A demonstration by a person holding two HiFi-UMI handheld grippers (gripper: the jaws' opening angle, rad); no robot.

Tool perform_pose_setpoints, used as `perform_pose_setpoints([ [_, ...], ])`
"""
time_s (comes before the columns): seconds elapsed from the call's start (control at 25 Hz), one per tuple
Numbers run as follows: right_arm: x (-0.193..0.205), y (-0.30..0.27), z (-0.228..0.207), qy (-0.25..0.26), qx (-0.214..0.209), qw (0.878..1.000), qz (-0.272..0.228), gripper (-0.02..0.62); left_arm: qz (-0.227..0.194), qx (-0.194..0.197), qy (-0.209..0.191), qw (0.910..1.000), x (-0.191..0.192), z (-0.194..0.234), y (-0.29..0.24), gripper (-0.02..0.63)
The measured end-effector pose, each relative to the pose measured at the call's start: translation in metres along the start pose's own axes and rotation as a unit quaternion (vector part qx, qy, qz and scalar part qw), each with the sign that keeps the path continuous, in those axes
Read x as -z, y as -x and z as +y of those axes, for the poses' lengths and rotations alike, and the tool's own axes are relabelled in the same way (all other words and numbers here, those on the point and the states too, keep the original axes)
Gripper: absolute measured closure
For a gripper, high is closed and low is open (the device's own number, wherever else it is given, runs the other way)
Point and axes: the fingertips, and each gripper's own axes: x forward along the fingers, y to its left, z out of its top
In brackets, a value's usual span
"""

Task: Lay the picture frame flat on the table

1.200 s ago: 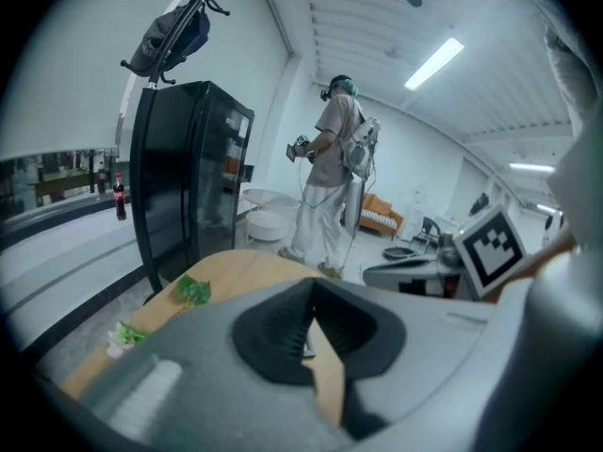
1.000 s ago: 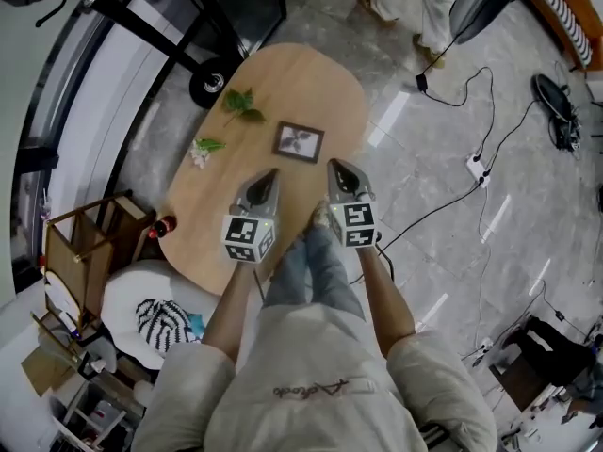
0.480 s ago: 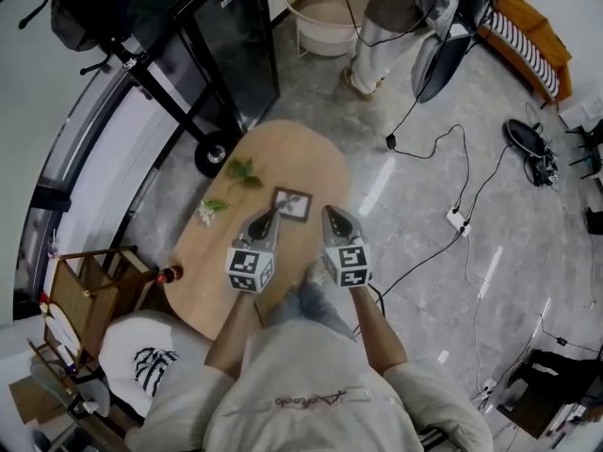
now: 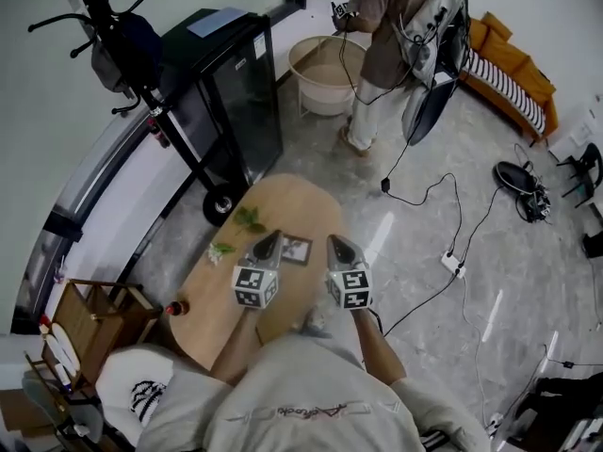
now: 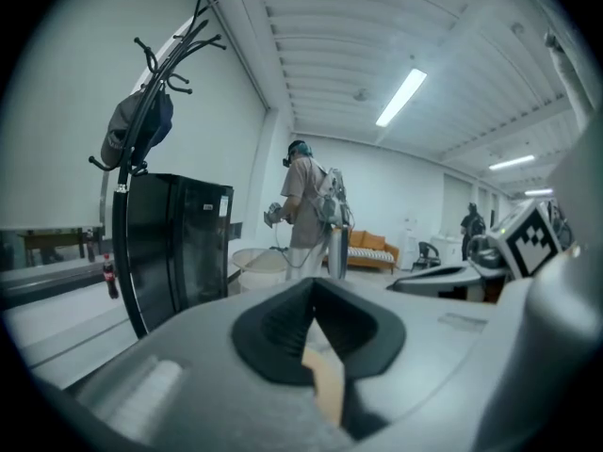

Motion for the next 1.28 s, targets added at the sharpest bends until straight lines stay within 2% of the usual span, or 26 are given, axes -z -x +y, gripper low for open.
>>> perform_pose_setpoints([
  [0.4,-0.052,0.013,0.004,0.0,0.005,0.999,-0.038,0.592,-0.05,-0.004,-0.023,0.9985,-0.068,0.003,-0.001,0.606],
  [0.64,-0.069,0.02,-0.001,0.0,0.012,0.998,-0.057,0.592,-0.065,-0.002,-0.036,0.9972,-0.089,-0.001,0.001,0.606],
  [1.0,-0.088,0.021,-0.005,-0.007,0.005,0.997,-0.071,0.592,-0.069,0.009,-0.045,0.9966,-0.101,-0.012,-0.002,0.606],
  [1.28,-0.08,0.018,-0.006,-0.007,0.002,0.998,-0.065,0.592,-0.062,0.014,-0.047,0.9969,-0.097,-0.015,-0.003,0.606],
])
